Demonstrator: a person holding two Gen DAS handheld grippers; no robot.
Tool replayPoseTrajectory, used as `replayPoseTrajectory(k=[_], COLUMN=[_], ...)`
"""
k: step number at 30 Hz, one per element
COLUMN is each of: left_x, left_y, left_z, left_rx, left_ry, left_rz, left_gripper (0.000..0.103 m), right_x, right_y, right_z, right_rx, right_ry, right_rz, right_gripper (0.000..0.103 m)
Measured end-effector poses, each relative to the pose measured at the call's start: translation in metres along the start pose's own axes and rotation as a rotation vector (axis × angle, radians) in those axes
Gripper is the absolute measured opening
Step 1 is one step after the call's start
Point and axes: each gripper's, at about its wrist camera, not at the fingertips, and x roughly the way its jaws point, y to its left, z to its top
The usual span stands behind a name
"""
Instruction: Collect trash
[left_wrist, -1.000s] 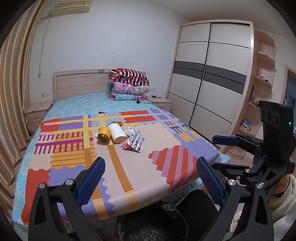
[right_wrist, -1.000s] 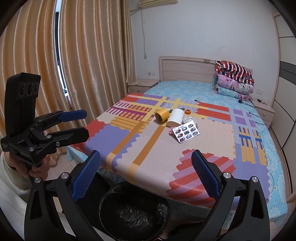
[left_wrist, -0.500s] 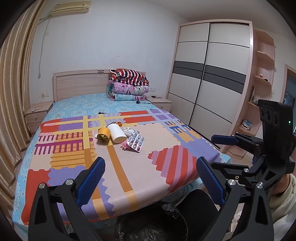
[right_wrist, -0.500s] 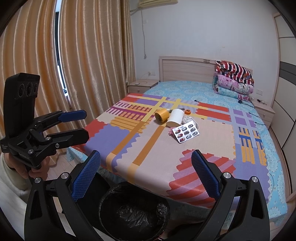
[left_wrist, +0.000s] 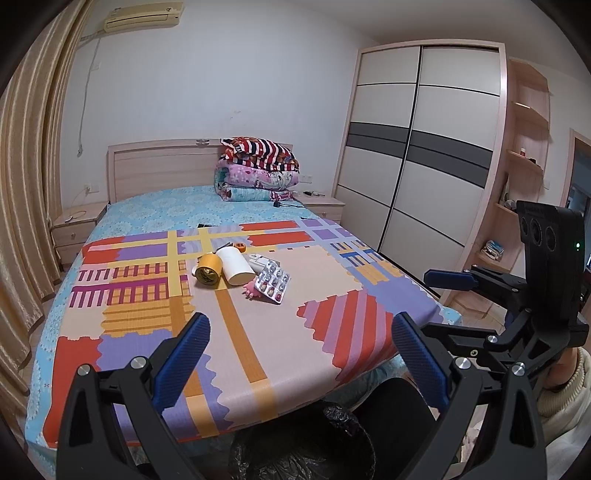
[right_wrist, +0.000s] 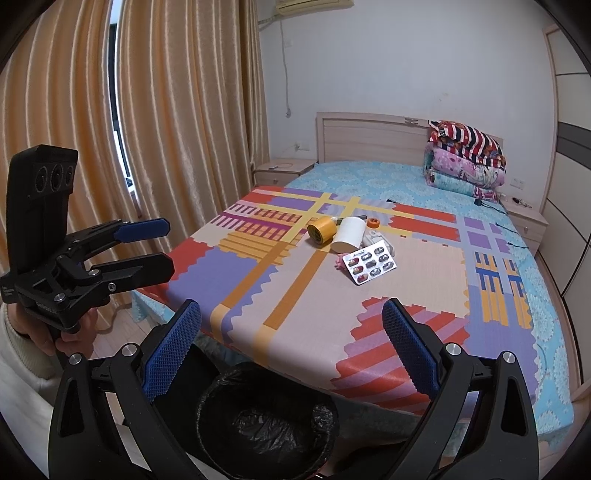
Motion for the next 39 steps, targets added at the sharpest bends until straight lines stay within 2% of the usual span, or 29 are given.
replayPoseTrajectory(k=[26, 33, 39], left_x=[0.006, 0.030, 0.061], left_y=[0.005, 0.023, 0.049], left_z=[0.002, 0.006, 0.012], left_rx=[-0.006, -0.019, -0.038], left_ry=[0.011, 0.052, 0.096], left_rz=[0.002, 0.021, 0.049], left_gripper=[0.095, 0.095, 0.095], right_x=[0.003, 0.021, 0.056], right_y=[-0.005, -0.012, -0.035], right_z=[0.000, 0.004, 0.006], right_rx=[0.017, 0.031, 0.104], right_ry=[0.005, 0.024, 0.063], right_rz=[-0.005, -0.006, 0.002], right_gripper=[0.100, 0.099, 0.100])
